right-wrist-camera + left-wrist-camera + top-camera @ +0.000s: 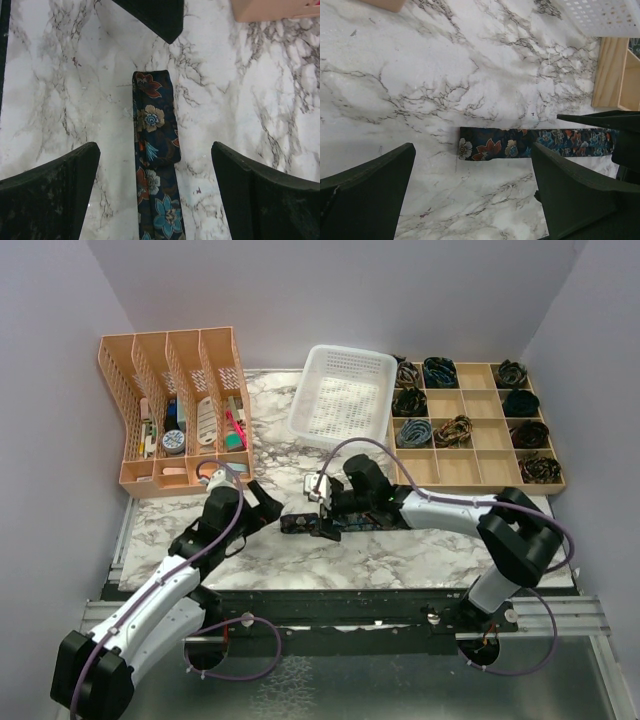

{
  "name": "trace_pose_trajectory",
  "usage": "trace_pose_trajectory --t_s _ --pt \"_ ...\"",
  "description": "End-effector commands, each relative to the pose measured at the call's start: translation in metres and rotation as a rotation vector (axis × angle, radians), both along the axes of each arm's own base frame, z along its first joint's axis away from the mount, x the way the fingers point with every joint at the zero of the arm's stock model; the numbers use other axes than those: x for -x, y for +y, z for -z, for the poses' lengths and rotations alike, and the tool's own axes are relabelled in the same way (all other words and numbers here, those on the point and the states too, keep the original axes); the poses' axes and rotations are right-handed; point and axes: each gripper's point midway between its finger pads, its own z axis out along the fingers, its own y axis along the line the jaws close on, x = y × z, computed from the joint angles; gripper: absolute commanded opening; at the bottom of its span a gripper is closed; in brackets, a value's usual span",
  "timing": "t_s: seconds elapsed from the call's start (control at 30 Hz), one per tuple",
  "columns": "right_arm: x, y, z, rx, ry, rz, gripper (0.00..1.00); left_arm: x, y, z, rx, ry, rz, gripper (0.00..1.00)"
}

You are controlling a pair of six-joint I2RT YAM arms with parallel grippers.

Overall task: Roll the ties
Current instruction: Roll the tie at the center of the board.

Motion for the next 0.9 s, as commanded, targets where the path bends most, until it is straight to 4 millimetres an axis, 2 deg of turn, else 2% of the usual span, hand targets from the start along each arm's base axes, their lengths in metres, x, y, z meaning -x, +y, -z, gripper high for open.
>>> trace_pose_trajectory --t_s 0.0,0.13,0.27,0.4,0.57,0.63,0.87 --pt "0.004 0.014 0.024 0.083 -0.026 -0.109 1.00 0.001 0.012 0.011 -0.038 0.033 -0.043 0.99" --pt "-0.005 0.025 0.033 0.080 -0.023 -0.098 1.00 0.003 0.011 0.022 -0.053 0.073 -0.031 0.99" --pt "-0.003 0.033 0.044 0.089 -0.001 -0.138 1.00 0.005 0.012 0.028 -0.053 0.076 -0.032 0.99" --pt "0.016 0.038 0.058 0.094 0.081 -0.253 1.00 0.003 0.013 0.027 -0.057 0.071 -0.037 0.99" --pt "0.010 0.043 0.070 0.096 0.098 -0.231 1.00 0.004 0.021 0.017 -0.070 0.044 -0.065 0.99" --pt "0.012 0.041 0.077 0.116 0.106 -0.242 0.98 0.005 0.022 0.012 -0.063 0.022 -0.066 0.99" --pt "0.017 0.026 0.109 0.206 0.175 -0.219 0.81 0.008 0.026 0.009 -0.062 0.000 -0.073 0.99"
